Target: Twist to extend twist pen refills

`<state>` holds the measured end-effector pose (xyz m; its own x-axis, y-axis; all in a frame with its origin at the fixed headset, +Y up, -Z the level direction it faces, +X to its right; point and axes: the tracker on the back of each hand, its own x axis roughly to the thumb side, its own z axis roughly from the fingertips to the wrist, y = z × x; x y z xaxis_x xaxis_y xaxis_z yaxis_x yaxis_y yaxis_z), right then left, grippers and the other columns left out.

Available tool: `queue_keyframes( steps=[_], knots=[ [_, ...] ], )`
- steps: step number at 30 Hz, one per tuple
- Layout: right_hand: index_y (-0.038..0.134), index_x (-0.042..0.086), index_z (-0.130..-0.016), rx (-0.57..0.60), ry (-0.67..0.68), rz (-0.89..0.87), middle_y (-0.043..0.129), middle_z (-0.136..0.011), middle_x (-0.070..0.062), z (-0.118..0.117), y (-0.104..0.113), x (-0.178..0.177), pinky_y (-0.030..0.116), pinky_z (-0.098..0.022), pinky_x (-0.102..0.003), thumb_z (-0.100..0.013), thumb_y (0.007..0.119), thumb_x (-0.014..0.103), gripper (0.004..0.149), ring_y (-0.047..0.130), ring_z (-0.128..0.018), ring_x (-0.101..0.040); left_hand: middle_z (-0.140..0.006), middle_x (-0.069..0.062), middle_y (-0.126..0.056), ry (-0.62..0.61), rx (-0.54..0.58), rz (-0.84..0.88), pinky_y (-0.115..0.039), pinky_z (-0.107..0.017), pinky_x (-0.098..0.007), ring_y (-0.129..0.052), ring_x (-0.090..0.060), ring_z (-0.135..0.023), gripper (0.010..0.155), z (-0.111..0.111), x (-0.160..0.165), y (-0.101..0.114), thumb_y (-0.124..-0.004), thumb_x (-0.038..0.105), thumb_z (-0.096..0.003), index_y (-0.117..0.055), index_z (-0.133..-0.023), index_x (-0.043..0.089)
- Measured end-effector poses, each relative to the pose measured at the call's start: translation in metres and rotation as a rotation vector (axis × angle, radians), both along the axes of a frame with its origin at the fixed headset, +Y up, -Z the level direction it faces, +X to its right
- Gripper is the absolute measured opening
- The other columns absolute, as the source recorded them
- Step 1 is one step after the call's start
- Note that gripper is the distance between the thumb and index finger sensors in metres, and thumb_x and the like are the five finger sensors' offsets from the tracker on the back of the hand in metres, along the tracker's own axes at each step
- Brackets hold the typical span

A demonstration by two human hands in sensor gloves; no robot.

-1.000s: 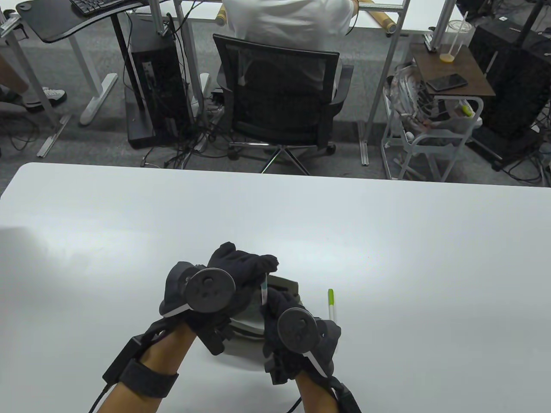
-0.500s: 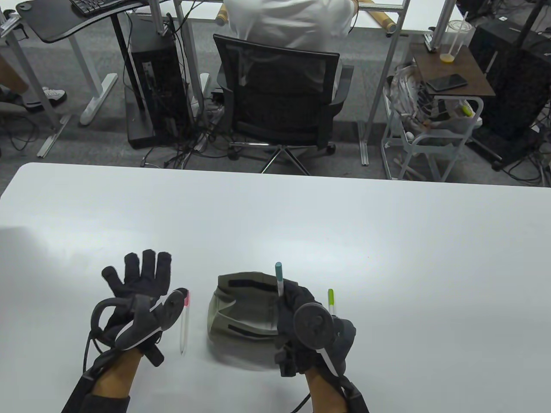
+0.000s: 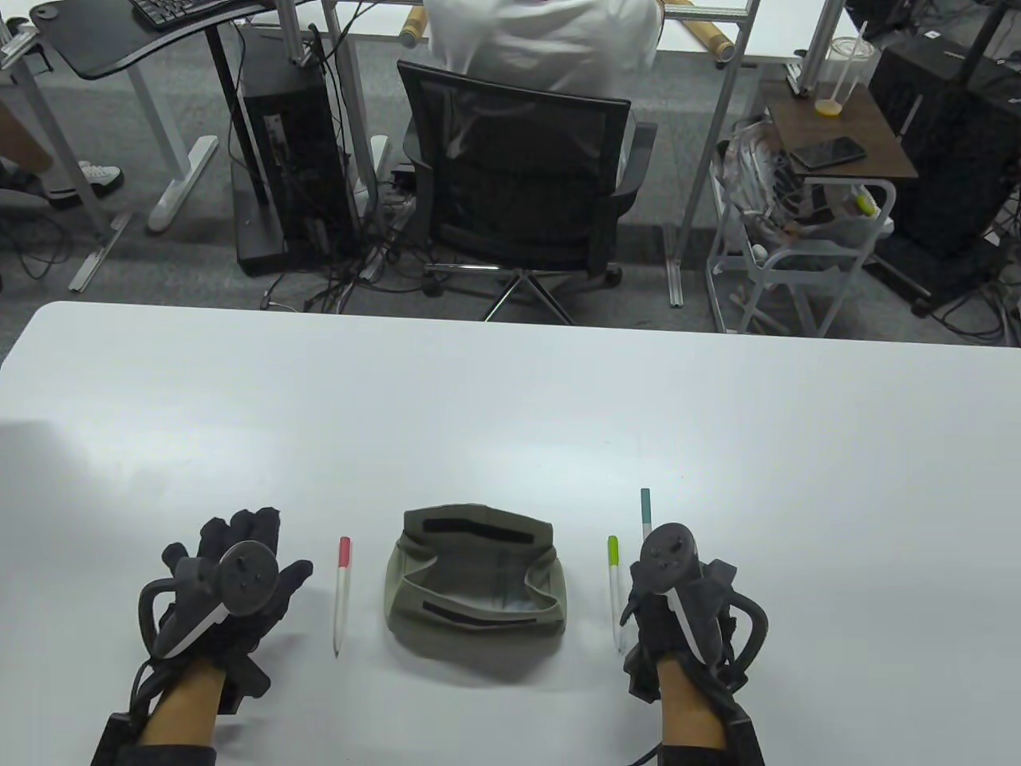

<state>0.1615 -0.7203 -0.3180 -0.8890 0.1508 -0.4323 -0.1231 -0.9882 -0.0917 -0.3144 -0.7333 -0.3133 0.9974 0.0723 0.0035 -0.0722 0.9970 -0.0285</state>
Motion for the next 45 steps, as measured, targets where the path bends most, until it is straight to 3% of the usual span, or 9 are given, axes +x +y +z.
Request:
queue_keyframes(
  steps=[4, 11, 36, 41, 45],
  knots=[
    [0.092, 0.015, -0.074, -0.093, -0.006, 0.034, 0.102, -0.054, -0.008, -0.009, -0.023, -0.001, 0.085, -0.012, -0.024, -0.032, 0.093, 0.039, 0.049, 0.098, -0.019, -0.009, -0.124, -0.025, -0.052, -0.007, -0.006, -0.002, -0.031, -0.065, -0.084, -0.046, -0.057, -0.111, 0.083, 0.000, 0.002, -0.001, -0.069, 0.058, -0.0543, -0.046, -0.119, 0.012],
    [0.090, 0.017, -0.076, -0.193, -0.023, 0.062, 0.101, -0.055, -0.006, -0.011, -0.044, 0.001, 0.085, -0.012, -0.024, -0.031, 0.093, 0.039, 0.050, 0.098, -0.019, -0.008, -0.123, -0.025, -0.053, -0.014, -0.012, 0.006, -0.031, -0.065, -0.084, -0.046, -0.057, -0.111, 0.082, 0.001, 0.003, -0.001, -0.070, 0.057, -0.0544, -0.047, -0.119, 0.012],
    [0.085, 0.018, -0.083, -0.220, -0.049, 0.068, 0.097, -0.063, -0.007, -0.009, -0.043, -0.001, 0.085, -0.017, -0.025, -0.031, 0.090, 0.044, 0.058, 0.098, -0.027, -0.011, -0.123, -0.025, -0.054, -0.030, -0.030, 0.000, -0.031, -0.065, -0.084, -0.046, -0.057, -0.111, 0.082, 0.000, 0.009, -0.005, -0.070, 0.057, -0.0545, -0.047, -0.119, 0.011],
    [0.084, 0.017, -0.085, -0.230, -0.052, 0.053, 0.096, -0.065, -0.007, -0.008, -0.042, -0.001, 0.085, -0.017, -0.026, -0.031, 0.090, 0.045, 0.060, 0.098, -0.028, -0.012, -0.123, -0.024, -0.055, -0.068, 0.008, 0.010, -0.031, -0.065, -0.084, -0.046, -0.057, -0.111, 0.082, 0.001, 0.021, 0.007, -0.070, 0.057, -0.0546, -0.048, -0.119, 0.012],
    [0.083, 0.017, -0.086, -0.196, -0.056, 0.053, 0.096, -0.069, -0.008, -0.006, -0.032, -0.002, 0.084, -0.019, -0.026, -0.031, 0.089, 0.045, 0.062, 0.098, -0.029, -0.012, -0.121, -0.023, -0.061, -0.131, 0.044, -0.012, -0.033, -0.065, -0.084, -0.053, -0.056, -0.110, 0.082, -0.007, 0.047, 0.032, -0.071, 0.058, -0.0541, -0.051, -0.118, 0.011]
  ],
)
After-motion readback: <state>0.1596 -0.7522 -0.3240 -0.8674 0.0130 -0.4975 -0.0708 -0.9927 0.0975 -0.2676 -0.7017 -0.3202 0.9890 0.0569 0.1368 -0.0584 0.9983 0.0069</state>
